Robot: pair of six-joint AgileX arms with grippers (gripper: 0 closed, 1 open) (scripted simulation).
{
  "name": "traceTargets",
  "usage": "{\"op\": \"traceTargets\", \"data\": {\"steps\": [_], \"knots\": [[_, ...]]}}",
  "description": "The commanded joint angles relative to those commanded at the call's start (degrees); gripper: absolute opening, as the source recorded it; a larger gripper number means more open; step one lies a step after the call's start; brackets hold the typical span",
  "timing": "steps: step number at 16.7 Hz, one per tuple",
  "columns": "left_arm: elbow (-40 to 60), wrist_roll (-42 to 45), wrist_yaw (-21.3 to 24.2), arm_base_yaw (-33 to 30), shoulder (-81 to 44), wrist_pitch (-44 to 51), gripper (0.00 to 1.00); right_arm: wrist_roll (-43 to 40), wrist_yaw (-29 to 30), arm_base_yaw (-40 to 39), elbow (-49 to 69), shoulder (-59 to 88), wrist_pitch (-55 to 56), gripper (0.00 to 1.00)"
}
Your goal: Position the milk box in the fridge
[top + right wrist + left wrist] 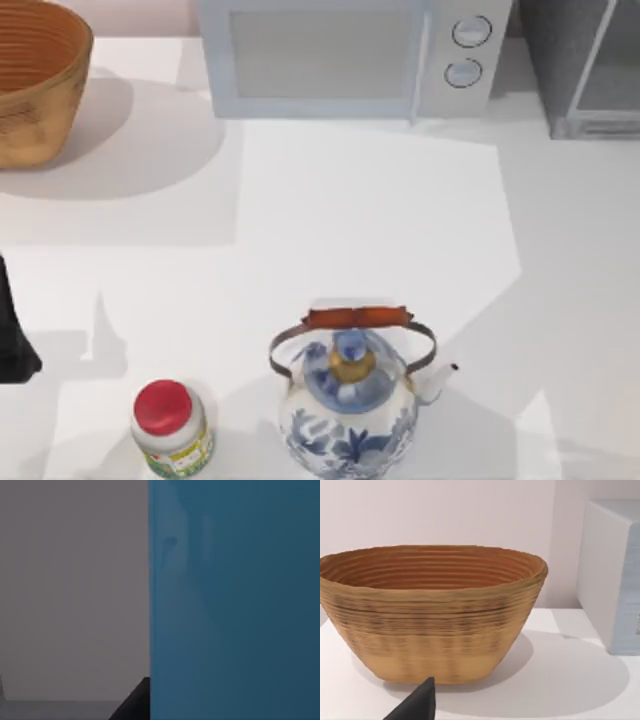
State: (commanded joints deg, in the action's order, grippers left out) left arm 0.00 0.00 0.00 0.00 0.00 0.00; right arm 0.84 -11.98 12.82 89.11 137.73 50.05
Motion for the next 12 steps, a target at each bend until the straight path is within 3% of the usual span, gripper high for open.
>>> {"op": "traceTargets", "data": {"steps": [7,12], "knots": [[0.0,0.0,0.0,0.0,0.0,0.0,1.0,-0.03,0.77,-0.39,2.97,1.91,-2.91,0.0],[0.0,0.0,0.0,0.0,0.0,0.0,1.0,-0.03,0.77,-0.39,2.97,1.91,-2.91,0.38]]}}
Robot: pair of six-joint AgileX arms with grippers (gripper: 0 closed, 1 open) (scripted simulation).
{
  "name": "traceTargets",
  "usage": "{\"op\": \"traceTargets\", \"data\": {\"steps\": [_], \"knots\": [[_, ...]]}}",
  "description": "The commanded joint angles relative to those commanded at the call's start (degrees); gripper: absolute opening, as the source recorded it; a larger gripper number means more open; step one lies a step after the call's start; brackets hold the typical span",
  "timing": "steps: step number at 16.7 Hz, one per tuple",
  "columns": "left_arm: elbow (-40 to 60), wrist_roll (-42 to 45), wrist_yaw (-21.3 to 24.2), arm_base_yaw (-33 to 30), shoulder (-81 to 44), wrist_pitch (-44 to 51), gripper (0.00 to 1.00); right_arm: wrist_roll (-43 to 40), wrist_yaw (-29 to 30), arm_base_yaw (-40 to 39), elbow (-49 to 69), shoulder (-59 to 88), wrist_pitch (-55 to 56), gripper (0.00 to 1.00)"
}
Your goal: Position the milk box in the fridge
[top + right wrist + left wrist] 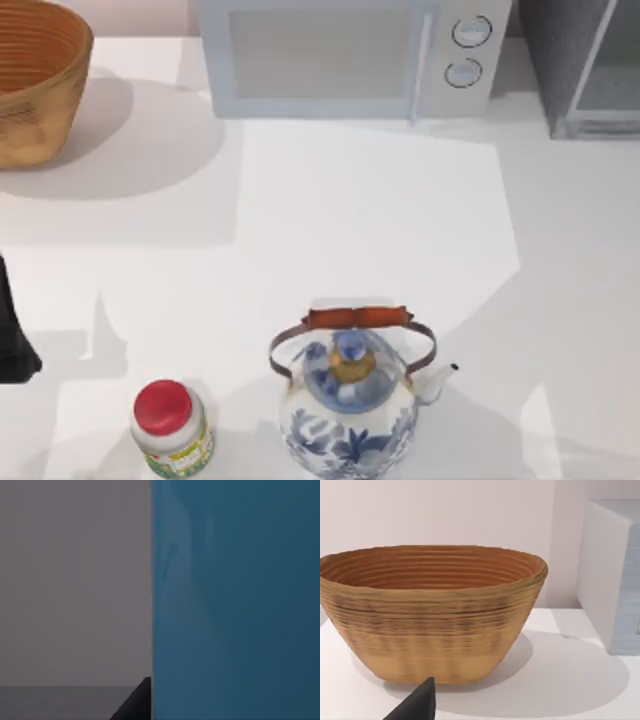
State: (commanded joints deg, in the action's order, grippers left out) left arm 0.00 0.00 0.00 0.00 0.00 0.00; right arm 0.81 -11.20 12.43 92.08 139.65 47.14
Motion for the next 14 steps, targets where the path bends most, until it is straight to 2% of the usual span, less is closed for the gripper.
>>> {"op": "traceTargets", "data": {"steps": [8,14], "knots": [[0.0,0.0,0.0,0.0,0.0,0.0,1.0,0.0,0.0,0.0,0.0,0.0,0.0,0.98],[0.0,0.0,0.0,0.0,0.0,0.0,1.0,0.0,0.0,0.0,0.0,0.0,0.0,1.0]]}}
